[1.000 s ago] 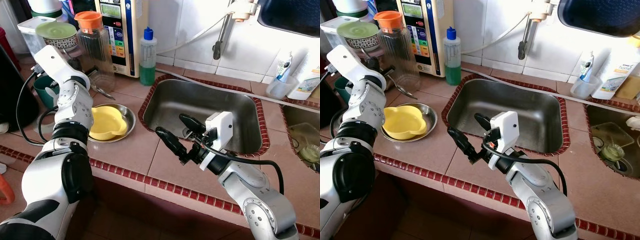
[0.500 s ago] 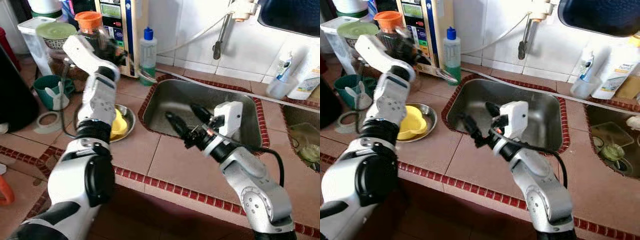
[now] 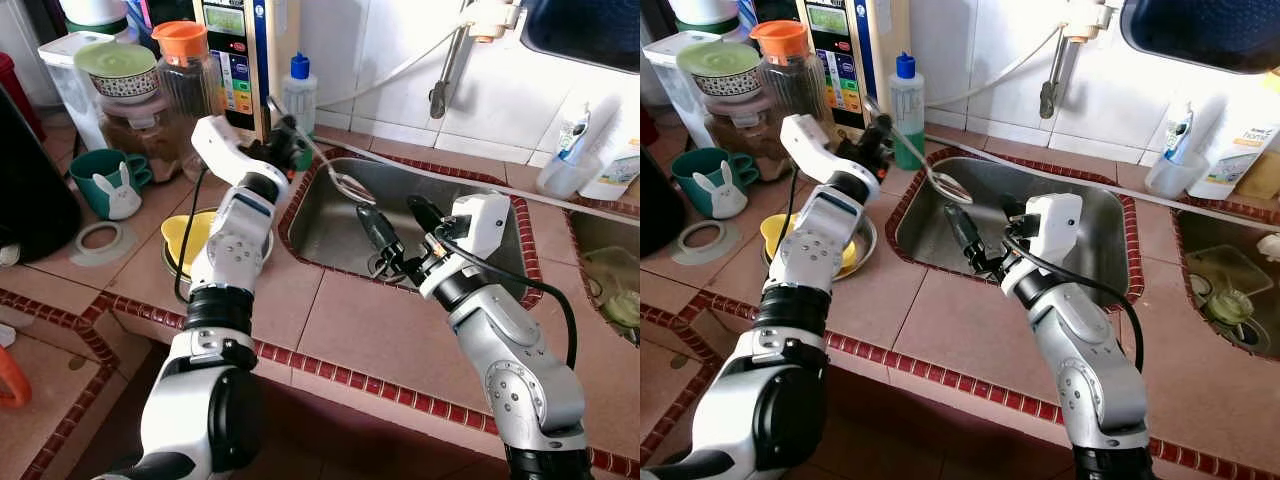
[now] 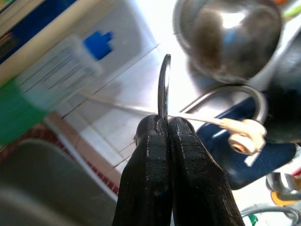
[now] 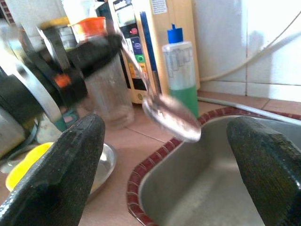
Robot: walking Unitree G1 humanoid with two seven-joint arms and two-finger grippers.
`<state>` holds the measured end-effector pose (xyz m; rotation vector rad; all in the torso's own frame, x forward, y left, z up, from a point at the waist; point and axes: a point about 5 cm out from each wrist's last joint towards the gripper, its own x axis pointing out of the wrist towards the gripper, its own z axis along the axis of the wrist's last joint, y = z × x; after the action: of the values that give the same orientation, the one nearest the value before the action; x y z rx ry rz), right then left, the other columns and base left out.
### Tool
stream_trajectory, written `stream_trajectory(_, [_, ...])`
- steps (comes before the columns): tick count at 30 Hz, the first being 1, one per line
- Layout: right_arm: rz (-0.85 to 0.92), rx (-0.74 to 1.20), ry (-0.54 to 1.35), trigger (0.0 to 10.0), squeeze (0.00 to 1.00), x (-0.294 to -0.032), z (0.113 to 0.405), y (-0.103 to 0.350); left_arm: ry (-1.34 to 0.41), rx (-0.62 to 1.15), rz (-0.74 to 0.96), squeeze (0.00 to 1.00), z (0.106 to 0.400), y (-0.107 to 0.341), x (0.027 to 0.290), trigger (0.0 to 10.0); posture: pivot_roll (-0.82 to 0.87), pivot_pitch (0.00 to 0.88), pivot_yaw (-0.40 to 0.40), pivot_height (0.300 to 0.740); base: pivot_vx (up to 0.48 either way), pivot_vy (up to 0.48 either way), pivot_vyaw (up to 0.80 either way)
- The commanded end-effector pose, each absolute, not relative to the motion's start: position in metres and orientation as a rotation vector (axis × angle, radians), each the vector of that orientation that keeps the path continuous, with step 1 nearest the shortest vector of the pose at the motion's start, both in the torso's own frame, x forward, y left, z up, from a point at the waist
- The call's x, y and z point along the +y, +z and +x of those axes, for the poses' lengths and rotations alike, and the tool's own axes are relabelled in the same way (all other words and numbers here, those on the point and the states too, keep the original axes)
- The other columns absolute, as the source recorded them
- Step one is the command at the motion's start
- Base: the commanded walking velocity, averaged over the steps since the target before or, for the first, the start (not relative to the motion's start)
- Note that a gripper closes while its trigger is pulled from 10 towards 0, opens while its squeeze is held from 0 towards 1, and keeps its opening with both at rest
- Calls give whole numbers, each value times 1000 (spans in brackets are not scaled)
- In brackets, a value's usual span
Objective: Kitchen organization
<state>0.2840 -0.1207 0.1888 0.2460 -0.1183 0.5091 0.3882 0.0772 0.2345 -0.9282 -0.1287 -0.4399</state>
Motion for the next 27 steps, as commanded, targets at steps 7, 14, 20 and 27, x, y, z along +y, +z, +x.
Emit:
stream_trajectory(7, [-179, -128, 615, 10000, 620, -126, 303, 192, -463, -106, -831, 0, 376, 233, 54, 0, 80, 0, -3, 740, 0, 0, 0])
stream_trajectory(14, [-355, -171, 655, 10000, 620, -120, 318, 199, -456, -73, -793, 0, 371, 226, 43, 0, 92, 0, -10, 740, 0, 0, 0])
stream_trajectory(20, [-409, -158, 674, 10000, 620, -106, 327, 191, -462, -57, -756, 0, 365, 225, 30, 0, 97, 0, -13, 740, 0, 0, 0])
stream_trajectory(27, [-477, -134, 631, 10000, 620, -96, 333, 178, -496, -42, -749, 0, 358, 225, 16, 0, 93, 0, -8, 740, 0, 0, 0])
